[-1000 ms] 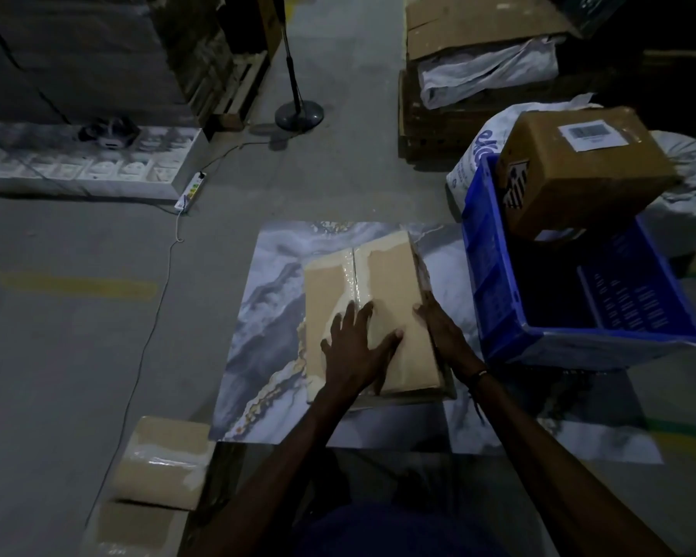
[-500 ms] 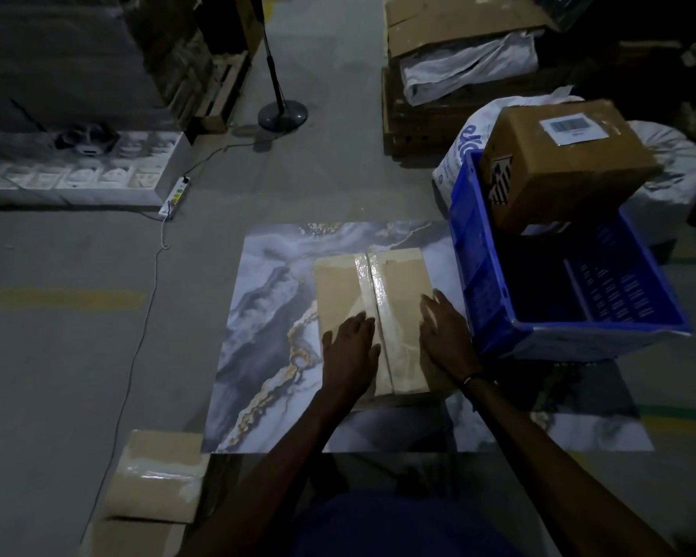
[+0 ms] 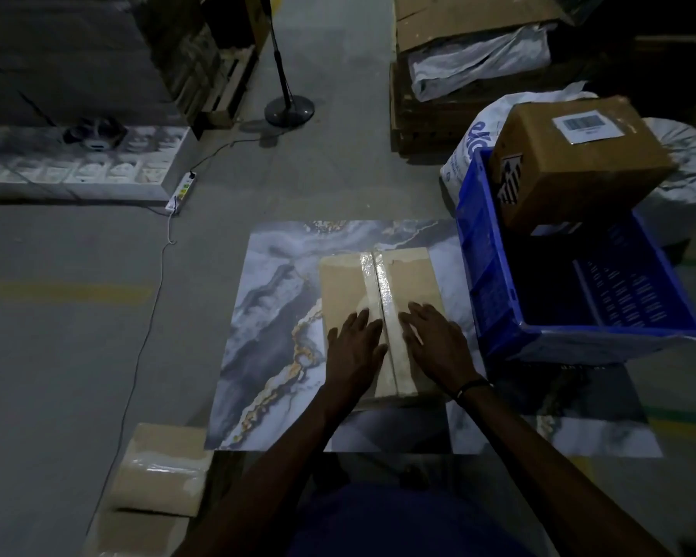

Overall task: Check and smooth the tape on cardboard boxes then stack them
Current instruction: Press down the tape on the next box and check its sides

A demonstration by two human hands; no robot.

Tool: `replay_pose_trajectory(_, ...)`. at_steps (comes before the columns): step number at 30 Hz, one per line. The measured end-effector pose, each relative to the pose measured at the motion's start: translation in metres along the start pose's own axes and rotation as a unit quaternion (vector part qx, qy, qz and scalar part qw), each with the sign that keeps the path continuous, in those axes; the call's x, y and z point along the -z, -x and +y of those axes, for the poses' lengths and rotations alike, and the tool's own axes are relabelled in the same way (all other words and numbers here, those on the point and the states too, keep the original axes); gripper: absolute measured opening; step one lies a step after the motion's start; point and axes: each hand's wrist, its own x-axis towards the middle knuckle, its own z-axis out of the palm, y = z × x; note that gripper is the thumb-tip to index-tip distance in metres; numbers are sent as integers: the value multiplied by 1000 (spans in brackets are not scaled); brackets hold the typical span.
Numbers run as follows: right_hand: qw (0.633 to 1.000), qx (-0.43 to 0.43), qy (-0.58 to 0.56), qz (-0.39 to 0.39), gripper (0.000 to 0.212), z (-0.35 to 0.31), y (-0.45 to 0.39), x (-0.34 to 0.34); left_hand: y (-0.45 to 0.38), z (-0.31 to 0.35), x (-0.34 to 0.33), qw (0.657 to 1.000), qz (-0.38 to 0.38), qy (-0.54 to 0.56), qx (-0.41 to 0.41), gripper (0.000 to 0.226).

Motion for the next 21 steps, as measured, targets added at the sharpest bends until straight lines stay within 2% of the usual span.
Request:
replay_pose_trajectory(5, 999, 10, 35, -15, 43, 7, 26, -8, 38, -13, -21, 998, 38, -22, -52, 46)
replay_pose_trajectory(11, 997, 19, 62, -35, 48, 4, 28, -3, 42, -17, -30, 996, 59, -32, -56, 46)
replay_pose_trajectory(13, 995, 28, 72, -70, 59, 5, 35, 0, 50, -17, -28, 998, 32, -39, -36, 55)
replay_pose_trajectory(17, 988, 72, 82, -108, 106, 12, 62, 0, 70, -21, -27, 998, -1, -57, -9, 89)
replay_pose_trajectory(19, 986, 89, 84, -115, 114, 18, 70, -1, 74, -24, -28, 1000, -4, -26, -18, 92)
replay_pose_trajectory(21, 981, 107, 111, -120, 110, 23, 70, -2, 73, -26, -31, 1000, 3, -8, -28, 87)
